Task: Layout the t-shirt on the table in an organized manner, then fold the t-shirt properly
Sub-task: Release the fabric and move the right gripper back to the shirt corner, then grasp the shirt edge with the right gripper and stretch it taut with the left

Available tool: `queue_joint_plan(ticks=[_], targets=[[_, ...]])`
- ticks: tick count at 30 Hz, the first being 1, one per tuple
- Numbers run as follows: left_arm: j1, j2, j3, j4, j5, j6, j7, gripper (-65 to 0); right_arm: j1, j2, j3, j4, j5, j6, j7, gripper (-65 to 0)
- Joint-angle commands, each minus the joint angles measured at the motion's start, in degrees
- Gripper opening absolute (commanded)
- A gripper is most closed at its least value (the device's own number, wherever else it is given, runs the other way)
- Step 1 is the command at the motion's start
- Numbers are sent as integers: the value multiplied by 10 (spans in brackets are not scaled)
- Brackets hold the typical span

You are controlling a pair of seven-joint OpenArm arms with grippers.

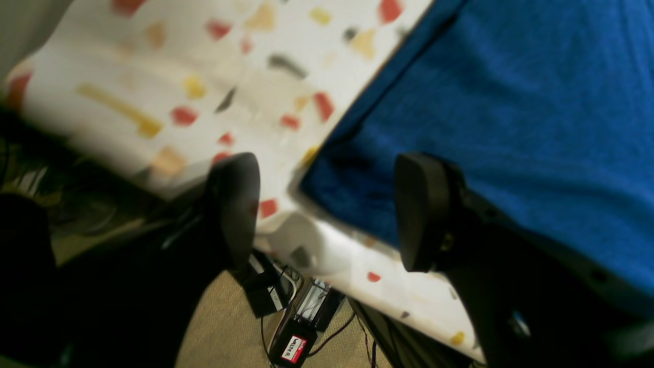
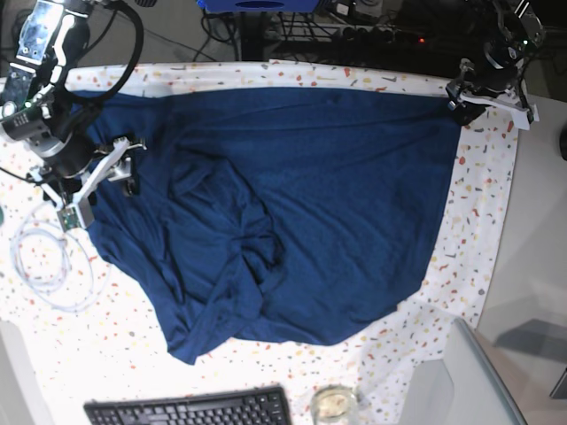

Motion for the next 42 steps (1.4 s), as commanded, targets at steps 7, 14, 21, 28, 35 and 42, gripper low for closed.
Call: queue_joint_plan(ticks=[7, 14, 21, 28, 35, 42], targets=[[-12, -5, -3, -36, -4, -1, -7, -253, 5, 3, 1, 10, 9, 2, 14, -246], [-21, -6, -3, -57, -4, -2, -7, -255, 5, 3, 1, 10, 9, 2, 14, -246], [-17, -6, -3, -53, -4, -2, -7, -257, 8, 0, 34, 10, 9, 2, 14, -246], [-17, -6, -3, -53, -4, -3, -7, -453, 25, -27, 154, 4, 10, -1, 13, -246], [-17, -6, -4, -49, -8, -3, -7, -650, 42, -33, 313, -114, 98, 2, 9, -245], [-6, -5, -3, 19, -8, -3, -5, -650, 36, -3, 329, -214, 147, 2, -7, -237]])
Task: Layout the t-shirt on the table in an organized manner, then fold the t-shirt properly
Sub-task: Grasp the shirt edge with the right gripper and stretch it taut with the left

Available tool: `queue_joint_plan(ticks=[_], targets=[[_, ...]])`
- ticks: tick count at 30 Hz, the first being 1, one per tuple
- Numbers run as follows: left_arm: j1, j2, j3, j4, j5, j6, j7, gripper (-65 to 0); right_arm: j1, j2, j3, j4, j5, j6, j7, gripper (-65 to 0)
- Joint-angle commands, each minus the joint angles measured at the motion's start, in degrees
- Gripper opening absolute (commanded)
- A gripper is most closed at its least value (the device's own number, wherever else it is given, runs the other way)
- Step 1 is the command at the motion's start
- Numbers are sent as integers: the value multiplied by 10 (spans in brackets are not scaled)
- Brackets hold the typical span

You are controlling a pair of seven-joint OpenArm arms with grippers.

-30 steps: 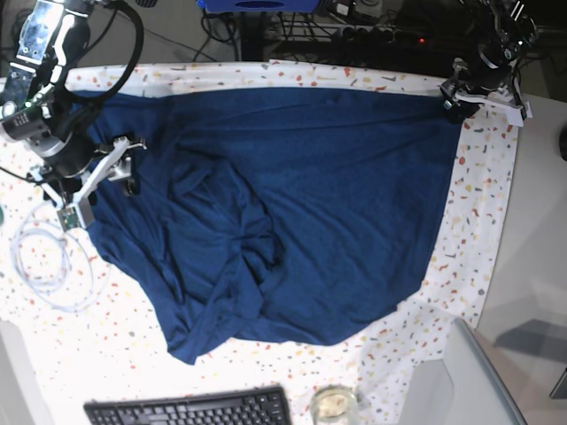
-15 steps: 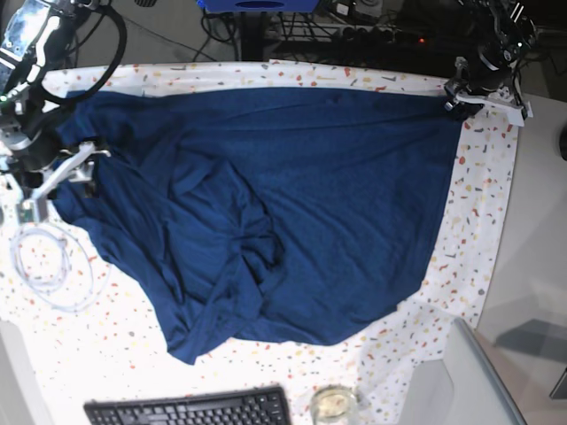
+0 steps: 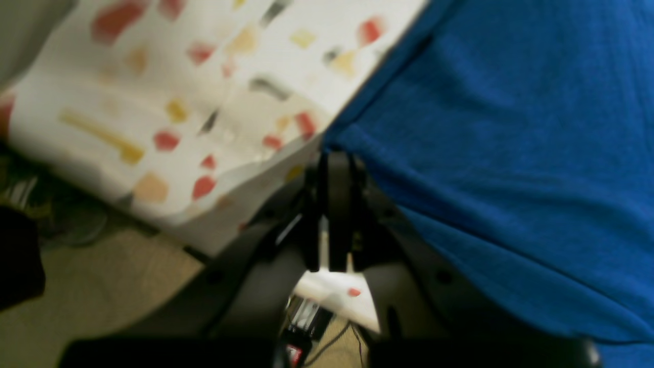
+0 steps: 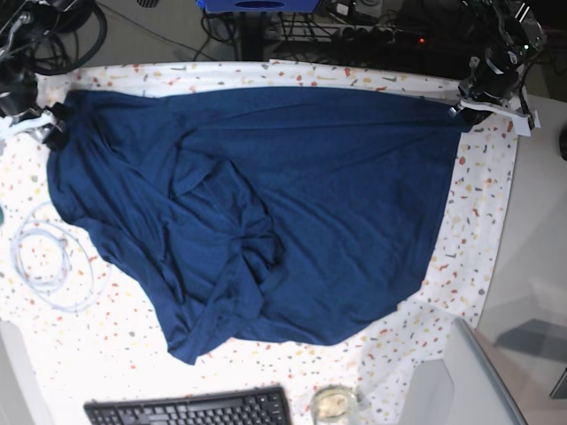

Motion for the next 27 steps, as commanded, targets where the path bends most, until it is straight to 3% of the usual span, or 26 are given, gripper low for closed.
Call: queue_joint_plan(ticks=[1, 4, 12, 16, 27], targets=[[7, -6, -3, 22, -4, -3, -7, -650, -2, 9, 1, 1, 18, 5, -12, -237], [8, -6, -3, 34, -4, -3, -6, -650, -4, 21, 1, -20, 33, 4, -51, -237], [11, -6, -3, 33, -1, -3, -6, -650, -29, 17, 0, -61, 33, 8, -61, -237], [11, -6, -3, 33, -1, -3, -6, -650, -34, 16, -5, -80, 34, 54, -62, -245], [11, -6, -3, 33, -1, -3, -6, -650, -19, 17, -13, -77, 34, 54, -124, -246]])
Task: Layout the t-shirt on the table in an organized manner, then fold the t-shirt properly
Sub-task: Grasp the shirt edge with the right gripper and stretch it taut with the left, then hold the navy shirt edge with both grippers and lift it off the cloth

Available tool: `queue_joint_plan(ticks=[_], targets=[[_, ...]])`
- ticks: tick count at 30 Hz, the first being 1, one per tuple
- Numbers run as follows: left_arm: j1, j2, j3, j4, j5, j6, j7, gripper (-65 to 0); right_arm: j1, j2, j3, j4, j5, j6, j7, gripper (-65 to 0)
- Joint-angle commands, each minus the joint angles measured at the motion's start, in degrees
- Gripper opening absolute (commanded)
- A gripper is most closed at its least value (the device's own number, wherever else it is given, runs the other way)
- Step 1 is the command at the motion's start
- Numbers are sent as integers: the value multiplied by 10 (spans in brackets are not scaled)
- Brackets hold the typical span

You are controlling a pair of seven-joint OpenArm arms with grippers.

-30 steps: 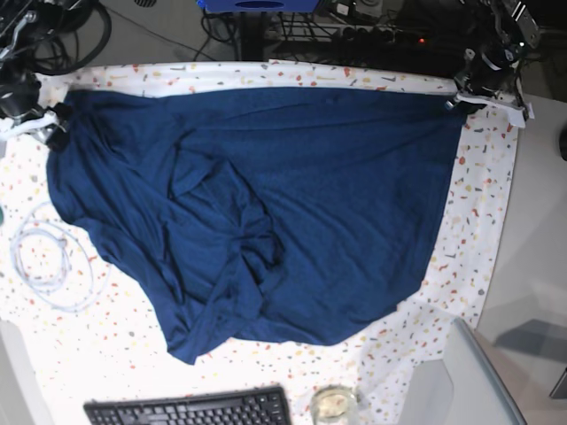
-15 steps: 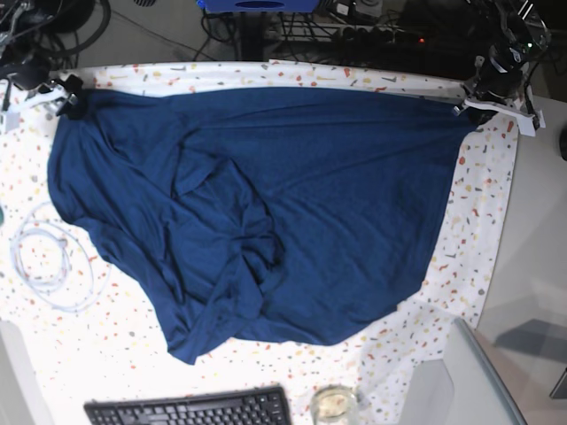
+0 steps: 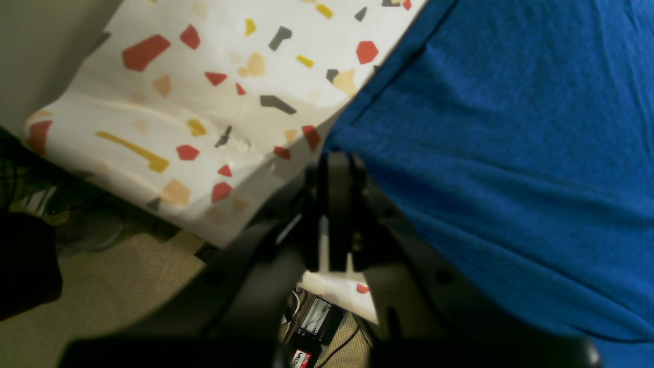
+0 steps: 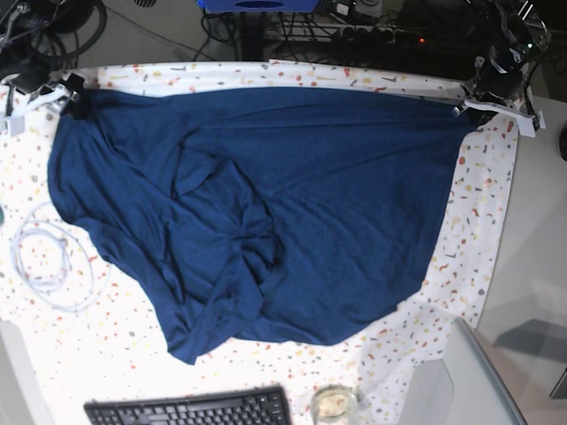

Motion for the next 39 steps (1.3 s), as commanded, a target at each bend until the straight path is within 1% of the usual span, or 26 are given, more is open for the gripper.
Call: queue_joint_plan(ticks=[1, 7, 9, 11, 12, 17, 18, 19, 22, 28, 30, 31, 32, 33, 39], targets=[[3, -6, -3, 9, -5, -3, -9, -650, -3, -5, -13, 1, -6, 5, -29, -246], [3, -6, -3, 9, -5, -3, -9, -650, -10, -7, -20, 29, -6, 5, -30, -246], [3, -6, -3, 9, -5, -3, -9, -650, -10, -13, -20, 29, -6, 5, -25, -252], [3, -6, -3, 9, -5, -3, -9, -650, -10, -14, -20, 29, -6, 5, -25, -306], [3, -6, -3, 9, -5, -3, -9, -650, -10, -15, -20, 29, -6, 5, -25, -350], [3, -6, -3, 9, -4, -3, -9, -650, -7, -13, -16, 29, -6, 5, -22, -603], [4, -6, -3, 9, -4, -3, -9, -650, -7, -12, -16, 31, -6, 5, -16, -635], [8, -6, -3, 9, -4, -3, -9, -650, -7, -12, -16, 37, -6, 5, -12, -648], [14, -6, -3, 19, -4, -3, -9, -650, -12, -12, -16, 90, -10, 5, -21, -648], [25, -6, -5, 51, -4, -3, -9, -650, -15, -12, -16, 181, -10, 5, -86, -648], [25, -6, -5, 49, -4, -3, -9, -650, -16, -8, -16, 186, -11, 5, -95, -648], [25, -6, -4, 46, -4, -3, -9, -650, -17, 0, -15, 186, -13, 0, -96, -648], [26, -6, -4, 44, -4, -3, -9, -650, -17, 4, -15, 183, -20, -13, -96, -648], [29, -6, -4, 41, -4, -3, -9, -650, -17, 4, -15, 178, -26, -19, -95, -648], [42, -6, -4, 20, -4, -3, -9, -650, -19, 8, -15, 145, -33, -19, -93, -648]])
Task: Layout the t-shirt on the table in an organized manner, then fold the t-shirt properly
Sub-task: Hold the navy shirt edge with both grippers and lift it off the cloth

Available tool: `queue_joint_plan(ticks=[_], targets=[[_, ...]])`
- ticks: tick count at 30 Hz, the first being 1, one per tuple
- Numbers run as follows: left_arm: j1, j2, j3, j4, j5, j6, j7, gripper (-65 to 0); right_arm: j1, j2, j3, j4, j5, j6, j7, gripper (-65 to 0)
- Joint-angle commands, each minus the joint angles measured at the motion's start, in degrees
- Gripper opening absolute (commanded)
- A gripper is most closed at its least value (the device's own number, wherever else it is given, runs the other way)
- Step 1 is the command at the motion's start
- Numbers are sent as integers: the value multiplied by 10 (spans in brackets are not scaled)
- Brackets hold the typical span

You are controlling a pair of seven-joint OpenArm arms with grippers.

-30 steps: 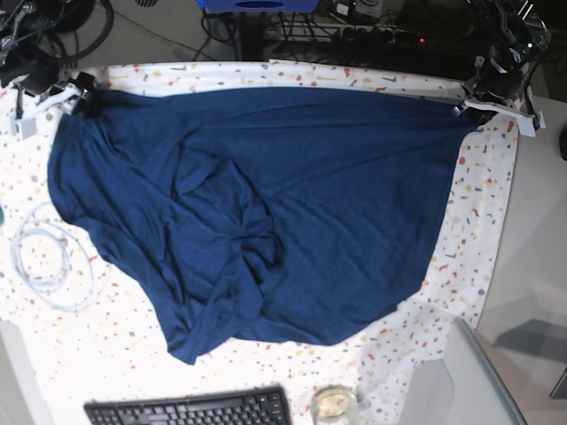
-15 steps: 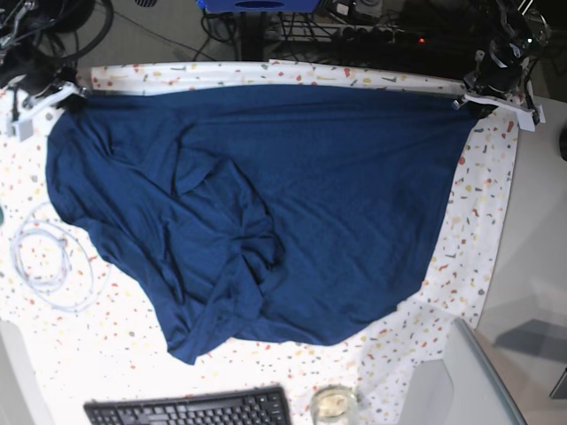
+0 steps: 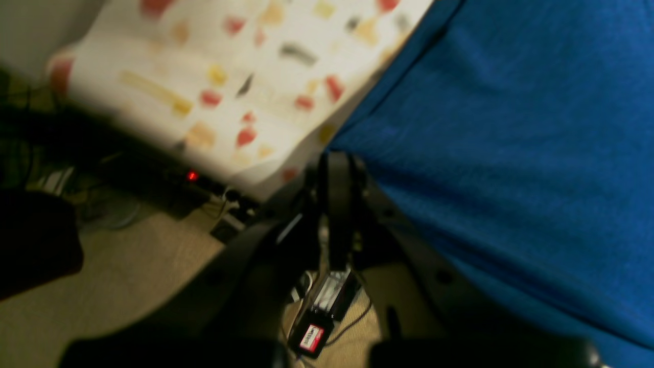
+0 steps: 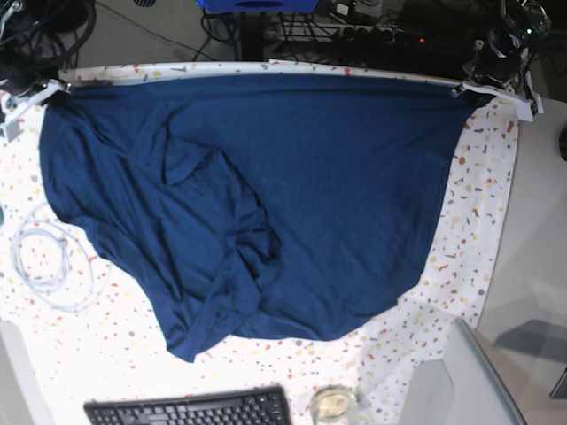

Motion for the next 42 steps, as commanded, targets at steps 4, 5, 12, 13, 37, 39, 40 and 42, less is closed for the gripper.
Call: queue_joint_plan(ticks=[4, 5, 12, 13, 37, 39, 40, 42], targets=[[10, -7, -3, 8, -4, -1, -13, -650, 0, 8, 2, 3, 5, -6, 6, -648], [13, -7, -3, 11, -4, -1, -13, -650, 0, 9, 2, 3, 5, -6, 6, -648], [18, -7, -4, 15, -4, -1, -13, -650, 0, 24, 0, 2, 5, -7, 6, -648], [18, -7, -6, 15, -4, -1, -13, -650, 0, 24, 1, 2, 4, -7, 6, -648], [36, -7, -4, 54, -4, 0, -13, -650, 5, 24, -4, -8, -42, -28, 14, -648], [36, -7, -4, 53, -4, 0, -13, -650, 5, 25, -4, -8, -43, -30, 14, -648], [37, -7, -4, 52, -4, 1, -13, -650, 5, 26, -4, -8, -43, -31, 14, -648], [38, -7, -5, 52, -4, 1, -13, -650, 4, 26, -4, -8, -44, -32, 13, -648]])
